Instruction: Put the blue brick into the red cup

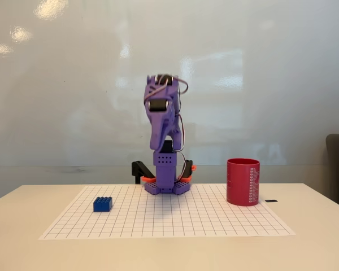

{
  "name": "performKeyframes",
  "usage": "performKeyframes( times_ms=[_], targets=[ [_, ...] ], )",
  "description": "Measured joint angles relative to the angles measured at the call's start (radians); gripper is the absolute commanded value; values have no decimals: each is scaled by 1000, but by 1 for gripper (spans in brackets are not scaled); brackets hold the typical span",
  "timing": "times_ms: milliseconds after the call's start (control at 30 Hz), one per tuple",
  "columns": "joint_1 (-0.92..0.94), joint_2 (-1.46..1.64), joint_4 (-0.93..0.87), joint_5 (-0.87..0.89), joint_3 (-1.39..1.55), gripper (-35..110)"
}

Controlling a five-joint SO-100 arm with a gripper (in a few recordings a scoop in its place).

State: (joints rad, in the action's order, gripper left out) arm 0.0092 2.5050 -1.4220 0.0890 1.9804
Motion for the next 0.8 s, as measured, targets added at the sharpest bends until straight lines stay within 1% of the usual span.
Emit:
performKeyframes(
  times_ms=[167,333,567,800],
  targets=[
    [-3,-291,-184,80,-325,-1],
    [66,-548,-245,170,-505,-1],
    [287,-761,-233,327,-522,-1],
    [503,-811,-130,420,-380,-1]
  ],
)
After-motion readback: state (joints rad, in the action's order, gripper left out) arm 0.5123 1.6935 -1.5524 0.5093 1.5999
